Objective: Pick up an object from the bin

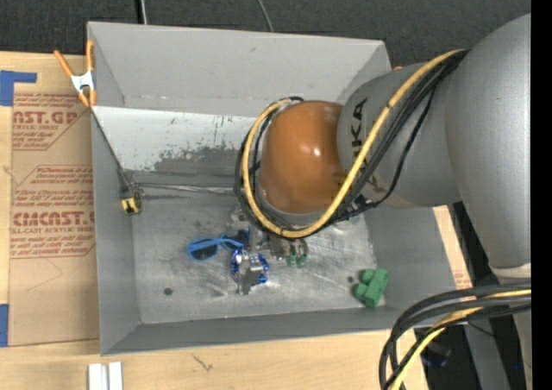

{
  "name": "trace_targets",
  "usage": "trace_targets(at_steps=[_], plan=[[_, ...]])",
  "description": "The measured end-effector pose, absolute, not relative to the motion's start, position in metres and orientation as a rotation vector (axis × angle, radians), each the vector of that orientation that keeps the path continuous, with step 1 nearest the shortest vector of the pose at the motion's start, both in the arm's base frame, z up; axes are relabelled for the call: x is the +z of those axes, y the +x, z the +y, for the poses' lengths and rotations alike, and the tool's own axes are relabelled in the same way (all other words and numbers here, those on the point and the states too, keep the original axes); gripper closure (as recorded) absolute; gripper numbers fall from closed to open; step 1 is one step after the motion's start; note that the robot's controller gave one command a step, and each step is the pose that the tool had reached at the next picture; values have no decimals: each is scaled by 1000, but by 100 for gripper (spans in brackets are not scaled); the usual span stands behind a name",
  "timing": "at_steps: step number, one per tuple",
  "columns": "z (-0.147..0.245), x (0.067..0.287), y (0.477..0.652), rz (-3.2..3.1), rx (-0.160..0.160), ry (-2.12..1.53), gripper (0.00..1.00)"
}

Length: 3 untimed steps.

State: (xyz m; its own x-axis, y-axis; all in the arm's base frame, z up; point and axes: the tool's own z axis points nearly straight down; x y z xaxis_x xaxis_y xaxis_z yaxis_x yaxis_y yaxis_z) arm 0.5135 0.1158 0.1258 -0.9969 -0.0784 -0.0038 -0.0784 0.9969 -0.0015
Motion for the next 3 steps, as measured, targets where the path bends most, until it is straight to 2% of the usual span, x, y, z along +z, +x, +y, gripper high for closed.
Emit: trace_targets(at_steps=[1, 2, 3], plan=[[101, 74, 543, 3045, 6, -708, 0], [101, 76, 544, 3046, 5, -707, 100], [93, 223, 539, 3049, 0, -712, 100]])
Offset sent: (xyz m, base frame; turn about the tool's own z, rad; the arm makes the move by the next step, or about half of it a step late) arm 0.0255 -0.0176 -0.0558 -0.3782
